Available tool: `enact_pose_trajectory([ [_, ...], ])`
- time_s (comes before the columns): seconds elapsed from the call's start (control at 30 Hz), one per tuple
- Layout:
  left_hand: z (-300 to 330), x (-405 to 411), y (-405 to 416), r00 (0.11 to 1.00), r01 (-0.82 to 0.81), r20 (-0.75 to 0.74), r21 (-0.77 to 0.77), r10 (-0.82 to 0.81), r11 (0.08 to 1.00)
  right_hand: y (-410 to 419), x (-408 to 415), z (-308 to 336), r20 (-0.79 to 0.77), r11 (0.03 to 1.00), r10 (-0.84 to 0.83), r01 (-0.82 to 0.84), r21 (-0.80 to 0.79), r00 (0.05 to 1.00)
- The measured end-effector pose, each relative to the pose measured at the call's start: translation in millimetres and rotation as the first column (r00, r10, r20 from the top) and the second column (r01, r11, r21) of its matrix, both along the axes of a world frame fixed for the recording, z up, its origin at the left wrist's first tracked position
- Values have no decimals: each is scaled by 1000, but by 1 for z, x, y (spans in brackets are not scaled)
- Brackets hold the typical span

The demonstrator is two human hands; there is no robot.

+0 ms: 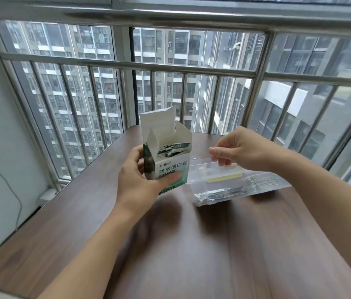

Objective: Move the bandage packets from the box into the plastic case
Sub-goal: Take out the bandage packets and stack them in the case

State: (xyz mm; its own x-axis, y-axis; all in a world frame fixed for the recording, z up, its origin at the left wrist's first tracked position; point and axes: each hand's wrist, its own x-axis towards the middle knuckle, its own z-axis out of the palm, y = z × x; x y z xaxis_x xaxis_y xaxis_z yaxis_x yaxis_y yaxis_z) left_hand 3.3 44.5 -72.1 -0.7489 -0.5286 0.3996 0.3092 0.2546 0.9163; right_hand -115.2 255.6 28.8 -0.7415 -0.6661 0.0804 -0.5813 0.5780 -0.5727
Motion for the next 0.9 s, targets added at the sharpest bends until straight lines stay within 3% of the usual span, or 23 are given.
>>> enact_pose_trajectory([
  [0.3, 6, 3, 6, 1000, 5, 2, -8, -5, 1000, 10, 7, 1, 26, 997, 21, -23, 73, 999],
  [0.53, 14, 8, 15, 1000, 23, -5, -11, -23, 1000, 26, 27, -6, 12, 999, 45, -45, 30, 999],
  [0.67, 16, 9, 19, 1000, 7, -7, -31, -7, 999, 32, 37, -29, 174, 999, 53, -52, -7, 983],
  [0.8, 14, 7, 19, 1000, -22, -5, -23, 22, 999, 30, 51, -56, 113, 989, 19, -2, -150, 993],
  [0.9, 9, 6, 19, 999, -40, 2, 3, 40, 999, 24, 61, -68, -37, 967, -60, 49, -250, 998],
])
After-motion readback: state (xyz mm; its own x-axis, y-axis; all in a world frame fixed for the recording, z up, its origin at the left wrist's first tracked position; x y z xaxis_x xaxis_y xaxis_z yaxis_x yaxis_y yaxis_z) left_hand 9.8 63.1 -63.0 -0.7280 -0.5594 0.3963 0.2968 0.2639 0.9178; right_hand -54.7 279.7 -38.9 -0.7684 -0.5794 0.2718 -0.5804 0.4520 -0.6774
